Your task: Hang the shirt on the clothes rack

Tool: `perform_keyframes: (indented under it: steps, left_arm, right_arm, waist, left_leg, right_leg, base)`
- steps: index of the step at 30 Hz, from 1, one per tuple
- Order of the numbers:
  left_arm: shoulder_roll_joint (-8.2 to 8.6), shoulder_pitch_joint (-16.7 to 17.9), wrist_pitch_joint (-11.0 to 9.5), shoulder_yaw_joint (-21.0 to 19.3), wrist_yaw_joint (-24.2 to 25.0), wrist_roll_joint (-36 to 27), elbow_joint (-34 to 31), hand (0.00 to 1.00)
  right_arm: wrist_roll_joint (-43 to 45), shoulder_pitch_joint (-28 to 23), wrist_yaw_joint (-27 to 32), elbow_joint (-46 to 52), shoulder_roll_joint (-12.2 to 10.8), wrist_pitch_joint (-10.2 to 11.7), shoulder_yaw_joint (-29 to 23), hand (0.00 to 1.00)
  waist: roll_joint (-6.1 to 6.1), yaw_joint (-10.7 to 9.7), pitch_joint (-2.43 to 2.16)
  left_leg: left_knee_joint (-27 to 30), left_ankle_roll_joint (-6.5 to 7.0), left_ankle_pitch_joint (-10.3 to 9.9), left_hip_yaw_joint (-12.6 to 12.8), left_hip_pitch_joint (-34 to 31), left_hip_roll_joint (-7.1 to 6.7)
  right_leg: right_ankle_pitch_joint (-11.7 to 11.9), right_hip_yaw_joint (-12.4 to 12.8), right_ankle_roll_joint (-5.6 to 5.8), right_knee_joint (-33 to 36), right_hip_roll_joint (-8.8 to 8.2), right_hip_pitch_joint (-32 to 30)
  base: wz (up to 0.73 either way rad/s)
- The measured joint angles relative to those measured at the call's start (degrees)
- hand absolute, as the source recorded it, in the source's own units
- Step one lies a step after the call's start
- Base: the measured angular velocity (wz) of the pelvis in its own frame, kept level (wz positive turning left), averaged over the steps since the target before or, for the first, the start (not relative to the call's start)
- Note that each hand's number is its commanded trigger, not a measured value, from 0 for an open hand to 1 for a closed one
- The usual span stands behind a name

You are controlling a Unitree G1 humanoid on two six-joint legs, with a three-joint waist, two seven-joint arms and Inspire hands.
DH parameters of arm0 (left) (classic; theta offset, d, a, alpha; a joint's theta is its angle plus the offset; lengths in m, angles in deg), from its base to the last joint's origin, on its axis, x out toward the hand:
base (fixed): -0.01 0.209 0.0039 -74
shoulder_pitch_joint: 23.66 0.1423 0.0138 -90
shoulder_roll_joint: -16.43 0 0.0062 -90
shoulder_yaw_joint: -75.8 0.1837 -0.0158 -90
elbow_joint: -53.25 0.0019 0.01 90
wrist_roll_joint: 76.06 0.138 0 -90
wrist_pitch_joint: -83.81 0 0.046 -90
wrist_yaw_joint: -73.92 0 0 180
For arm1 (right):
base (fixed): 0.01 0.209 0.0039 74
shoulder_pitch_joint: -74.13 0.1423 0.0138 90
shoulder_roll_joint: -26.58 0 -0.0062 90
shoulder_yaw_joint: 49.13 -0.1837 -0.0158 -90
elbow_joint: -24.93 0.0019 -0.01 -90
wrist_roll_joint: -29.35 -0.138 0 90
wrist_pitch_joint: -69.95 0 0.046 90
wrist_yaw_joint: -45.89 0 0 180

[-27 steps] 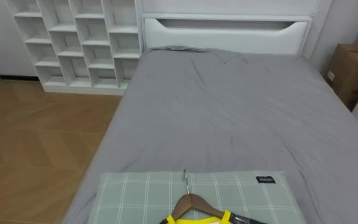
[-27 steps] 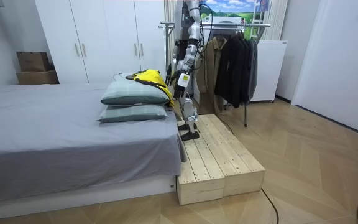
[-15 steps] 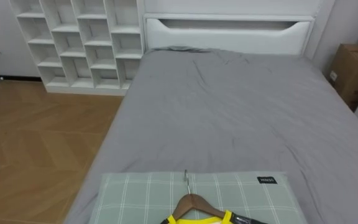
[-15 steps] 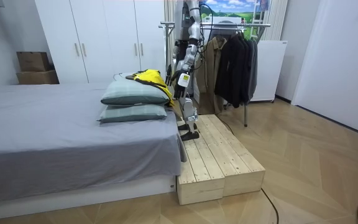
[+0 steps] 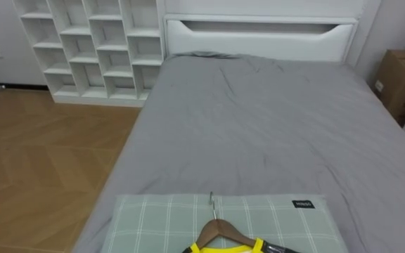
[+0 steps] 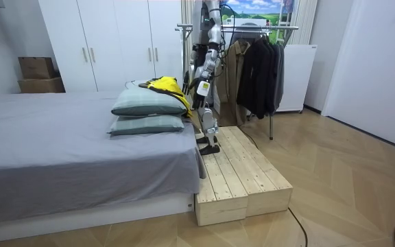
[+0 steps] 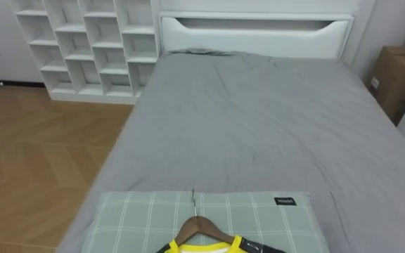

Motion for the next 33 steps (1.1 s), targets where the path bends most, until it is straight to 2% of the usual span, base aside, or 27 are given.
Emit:
perform_keyframes:
  steps: [5,11,14,15,17,19,21,23,24,25,27,28,31,33]
  left_arm:
    - [0.19,-0.02,0.0,-0.21,-2.3,-0.2,-0.16,0.0]
    - [-0.22,0.31,0.04,-4.47,-8.4,0.92,-1.15,0.0]
    - [-0.68,0.77,0.03,-7.28,-11.57,4.36,-1.2,0.0]
    - [-0.78,0.71,0.05,-8.34,-13.02,6.94,-1.58,0.0]
    - [-0.84,0.61,0.04,-10.15,-15.56,11.21,-3.5,0.0]
    - [-1.43,0.5,0.06,-10.64,-18.49,14.88,-6.48,0.0]
    - [-2.37,0.35,-0.09,-10.14,-21.95,20.22,-13.36,0.0]
    - [-2.94,-0.45,-1.56,-10.05,-24.81,25.05,-15.78,0.0]
    - [-3.11,-1.17,-2.08,-10.05,-26.47,29.93,-16.84,0.0]
    - [-3.09,-1.81,-2.24,-9.94,-27.8,34.3,-18.03,0.0]
    - [-3.07,-2.13,-2.13,-9.63,-29.17,40.76,-21.43,0.0]
    - [-3.2,-2.13,-2.06,-8.9,-30.43,44.29,-24.41,0.0]
    - [-3.49,-2.16,-1.88,-7.06,-32.69,49.69,-30.44,0.0]
    - [-3.5,-2.82,-1.79,-6.1,-34.61,57.29,-34.34,0.0]
  right_arm:
    - [-0.48,0.02,0.83,0.05,-0.01,0.0,1.14,0.0]
    - [-0.21,-0.29,1.25,0.07,0.11,0.05,1.15,0.0]
    - [0.21,-0.17,1.06,0.0,0.29,0.31,1.11,0.0]
    - [0.29,-0.1,1.02,-0.19,0.38,0.69,1.01,0.0]
    - [1.02,-0.16,1.02,-0.28,0.53,0.78,0.73,0.0]
    - [1.89,-0.22,1.0,-0.19,0.55,0.77,0.52,0.0]
    - [1.89,-0.18,0.55,0.25,0.9,0.83,0.5,0.0]
    - [2.09,-0.08,0.47,0.28,1.37,1.26,0.5,0.0]
    - [2.16,-0.12,0.42,0.24,1.72,1.68,0.47,0.0]
    - [2.33,-0.18,0.41,0.11,1.99,1.88,0.6,0.0]
    - [2.3,-0.56,0.31,0.41,2.06,2.05,0.58,0.0]
    - [2.31,-0.59,0.12,0.46,2.1,2.08,0.59,0.0]
    - [2.48,-0.38,0.01,0.71,2.39,2.06,0.63,0.0]
    - [3.17,0.21,-0.06,0.69,2.49,2.06,0.72,0.0]
  waist:
    - [-0.07,0.16,0.03]
    - [-0.12,1.53,0.11]
    - [-0.03,1.71,0.18]
    - [0.38,1.66,0.04]
    - [0.51,1.63,0.21]
    - [0.76,1.59,0.19]
    - [0.99,1.49,0.31]
    - [1.23,1.49,0.32]
    - [1.91,1.37,0.24]
    - [1.75,1.26,0.44]
    - [2.17,1.14,0.28]
    - [2.24,1.21,0.35]
    - [2.22,1.28,0.39]
    - [2.11,1.12,0.23]
  left_leg:
    - [-0.03,0.05,-0.03,0.02,-0.03,-0.03]
    - [0.0,0.05,-0.04,0.08,0.39,-0.02]
    - [-0.02,0.1,-0.1,-0.21,0.79,-0.01]
    - [0.06,0.13,-0.12,-0.44,0.72,-0.01]
    - [0.05,0.14,-0.12,-1.08,0.76,-0.09]
    - [0.04,0.13,-0.12,-1.44,0.93,-0.11]
    - [0.05,0.13,-0.12,-1.75,0.91,-0.18]
    - [-0.04,0.13,-0.11,-1.71,0.9,-0.2]
    - [-0.04,0.14,-0.11,-1.73,0.9,-0.27]
    - [-0.12,0.16,-0.11,-1.81,0.9,-0.33]
    - [-0.24,0.16,-0.1,-1.88,0.88,-0.34]
    - [-0.26,0.16,-0.1,-1.96,0.86,-0.33]
    - [-0.16,0.15,-0.11,-1.95,0.77,-0.31]
    - [-0.05,0.15,-0.11,-2.06,0.52,-0.32]
  right_leg:
    - [-0.02,-0.04,0.03,0.0,-0.04,0.04]
    - [-0.02,0.15,0.03,-0.02,0.03,0.4]
    - [-0.03,-0.02,0.04,-0.5,0.05,0.9]
    - [-0.03,-0.12,0.04,-0.83,0.05,1.05]
    - [-0.04,-0.55,0.06,-0.81,-0.02,1.25]
    - [-0.06,-0.71,0.09,-0.87,-0.02,1.55]
    - [-0.1,-0.79,0.14,-0.97,0.07,1.6]
    - [-0.1,-0.81,0.13,-0.89,0.05,1.85]
    - [-0.09,-0.9,0.13,-0.83,-0.02,1.86]
    - [-0.08,-1.07,0.14,-0.78,-0.11,1.79]
    - [-0.09,-1.34,0.14,-0.79,-0.17,1.7]
    - [-0.08,-1.4,0.14,-0.79,-0.13,1.7]
    - [-0.08,-1.35,0.14,-0.76,-0.12,1.55]
    - [-0.07,-1.4,0.13,-0.76,-0.1,1.42]
  base:
    - [0.0]
    - [0.0]
    - [0.05]
    - [0.11]
    - [0.13]
    - [0.09]
    - [0.02]
    - [0.0]
    - [0.0]
    - [0.0]
    - [0.03]
    - [0.0]
    - [0.0]
    - [0.0]
